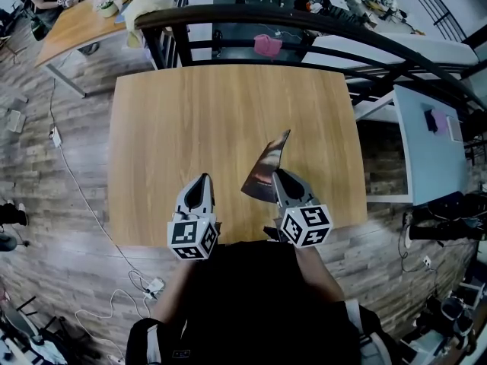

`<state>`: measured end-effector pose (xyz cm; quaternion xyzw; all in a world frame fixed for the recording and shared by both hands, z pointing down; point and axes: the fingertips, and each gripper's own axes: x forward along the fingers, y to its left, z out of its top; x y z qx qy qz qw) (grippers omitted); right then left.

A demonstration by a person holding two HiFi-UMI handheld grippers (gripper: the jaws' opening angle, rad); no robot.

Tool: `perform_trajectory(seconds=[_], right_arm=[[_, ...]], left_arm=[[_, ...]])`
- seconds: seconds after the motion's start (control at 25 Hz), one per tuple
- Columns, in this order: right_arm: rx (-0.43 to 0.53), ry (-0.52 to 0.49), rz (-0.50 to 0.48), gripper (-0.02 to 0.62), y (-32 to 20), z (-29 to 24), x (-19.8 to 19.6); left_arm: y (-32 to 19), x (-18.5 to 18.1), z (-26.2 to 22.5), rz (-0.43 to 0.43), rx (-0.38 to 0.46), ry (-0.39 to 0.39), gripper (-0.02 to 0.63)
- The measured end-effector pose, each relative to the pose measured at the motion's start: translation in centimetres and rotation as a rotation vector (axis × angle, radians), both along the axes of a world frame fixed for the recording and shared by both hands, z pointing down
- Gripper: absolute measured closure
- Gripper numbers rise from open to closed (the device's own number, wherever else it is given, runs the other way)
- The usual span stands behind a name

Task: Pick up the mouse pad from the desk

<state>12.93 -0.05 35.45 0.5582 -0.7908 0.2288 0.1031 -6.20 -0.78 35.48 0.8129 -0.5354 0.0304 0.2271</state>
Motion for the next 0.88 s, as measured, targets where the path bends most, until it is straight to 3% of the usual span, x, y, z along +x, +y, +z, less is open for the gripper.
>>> perform_trajectory(seconds=[0.2,0.88], right_arm=[[0.015,0.000,-0.012,0.541,-0.2,-0.5,-0.2],[-0.015,0.041,-0.061,0.560,0.2,1.3,-1.6]], left_arm=[[0.2,0.3,-1.6,-0.001,0.044,-0.002,0.583],[0.7,1.8,-1.8,0.026,0.047,0.006,0.583]])
